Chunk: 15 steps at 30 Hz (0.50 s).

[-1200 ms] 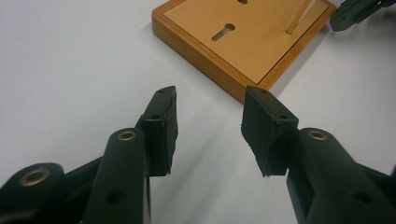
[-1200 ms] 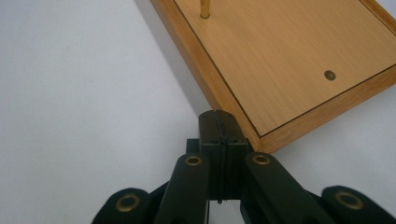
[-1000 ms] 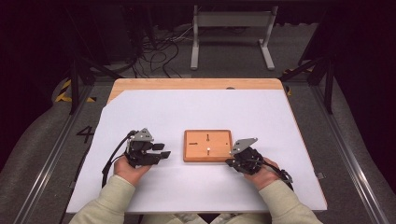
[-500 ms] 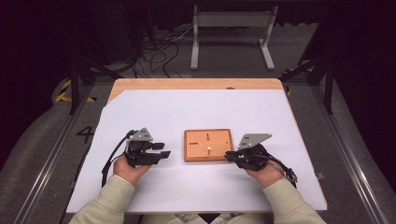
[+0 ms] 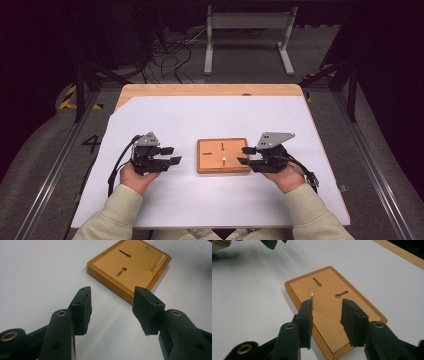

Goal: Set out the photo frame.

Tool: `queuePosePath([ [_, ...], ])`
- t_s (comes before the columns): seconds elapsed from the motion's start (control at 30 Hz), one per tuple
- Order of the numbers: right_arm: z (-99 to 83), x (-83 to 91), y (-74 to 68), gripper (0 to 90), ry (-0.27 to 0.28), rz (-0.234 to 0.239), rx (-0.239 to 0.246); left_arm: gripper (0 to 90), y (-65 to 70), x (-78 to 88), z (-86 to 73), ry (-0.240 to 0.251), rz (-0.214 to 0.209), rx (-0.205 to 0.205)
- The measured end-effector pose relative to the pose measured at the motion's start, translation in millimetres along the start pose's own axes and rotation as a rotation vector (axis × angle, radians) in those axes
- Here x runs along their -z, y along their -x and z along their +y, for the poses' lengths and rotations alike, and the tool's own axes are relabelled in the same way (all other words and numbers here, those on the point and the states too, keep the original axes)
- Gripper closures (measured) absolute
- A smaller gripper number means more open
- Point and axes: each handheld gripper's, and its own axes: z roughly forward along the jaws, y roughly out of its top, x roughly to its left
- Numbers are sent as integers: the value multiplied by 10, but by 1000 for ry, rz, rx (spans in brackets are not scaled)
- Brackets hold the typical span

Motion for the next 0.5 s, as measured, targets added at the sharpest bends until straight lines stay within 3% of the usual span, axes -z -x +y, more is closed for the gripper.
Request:
queuePosePath([
  [0.1, 42, -39, -1, 567, -7, 3, 7, 488, -17, 5, 34, 21, -4, 19],
  [0.33, 174, -184, -8, 534, -9, 45, 26, 467, -51, -70, 224, 3, 16, 8],
  [0.4, 194, -226, -15, 527, -13, 56, 33, 468, -57, -109, 271, -6, 3, 31],
  [0.5, 210, -312, -32, 504, -26, 78, 46, 465, -69, -177, 337, -3, 1, 29],
])
